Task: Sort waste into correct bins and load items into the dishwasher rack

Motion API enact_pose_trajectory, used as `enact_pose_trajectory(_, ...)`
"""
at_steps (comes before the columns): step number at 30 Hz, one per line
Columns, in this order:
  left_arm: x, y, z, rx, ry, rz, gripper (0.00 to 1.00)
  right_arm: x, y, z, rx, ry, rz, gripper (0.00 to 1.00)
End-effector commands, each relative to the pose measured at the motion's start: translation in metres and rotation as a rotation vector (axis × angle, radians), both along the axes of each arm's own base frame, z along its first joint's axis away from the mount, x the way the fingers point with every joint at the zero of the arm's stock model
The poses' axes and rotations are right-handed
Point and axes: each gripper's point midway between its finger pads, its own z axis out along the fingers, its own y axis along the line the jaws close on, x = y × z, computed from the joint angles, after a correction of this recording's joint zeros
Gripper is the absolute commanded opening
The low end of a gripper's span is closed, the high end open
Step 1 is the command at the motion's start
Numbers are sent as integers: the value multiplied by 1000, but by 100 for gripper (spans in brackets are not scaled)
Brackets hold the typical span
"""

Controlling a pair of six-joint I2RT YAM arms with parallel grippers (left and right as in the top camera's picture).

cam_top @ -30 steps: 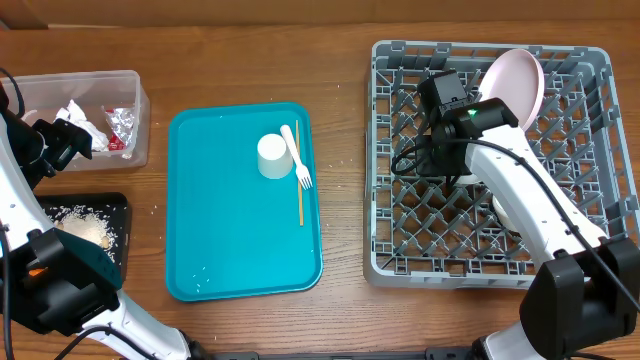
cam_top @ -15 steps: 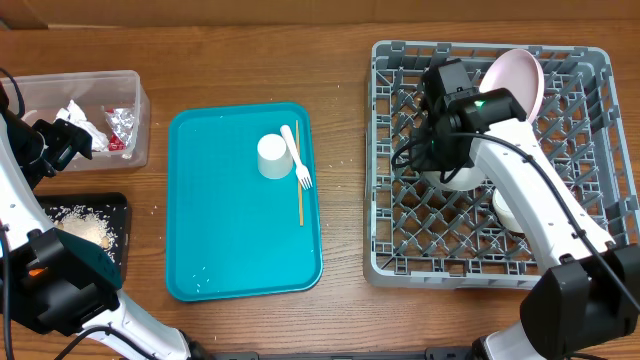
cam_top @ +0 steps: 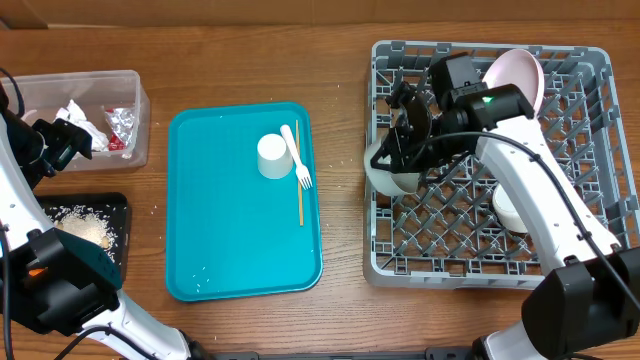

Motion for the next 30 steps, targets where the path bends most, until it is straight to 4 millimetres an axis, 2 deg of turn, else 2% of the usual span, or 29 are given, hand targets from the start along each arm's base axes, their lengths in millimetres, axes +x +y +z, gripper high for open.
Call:
enact_pose_trajectory(1,0,1,13,32,-28,17,100,4,-1,21,99,-43,18,4)
enact_pose_trajectory(8,0,1,13,32,-28,17,100,20,-34,15,130,-37,-79,4)
enact_pose_trajectory(16,0,1,13,32,-27,17,100,24,-56,12,350,-14,-97,4)
enact_pose_trajectory(20,0,1,13,32,-27,17,100,26,-56,14,446,6,-95,4)
enact_pose_trajectory(26,0,1,13,32,-27,17,100,28,-47,36,611,-1,-71,4)
enact_pose_trajectory(30,0,1,13,32,-27,17,100,29,-48,30,576,-1,-76,8)
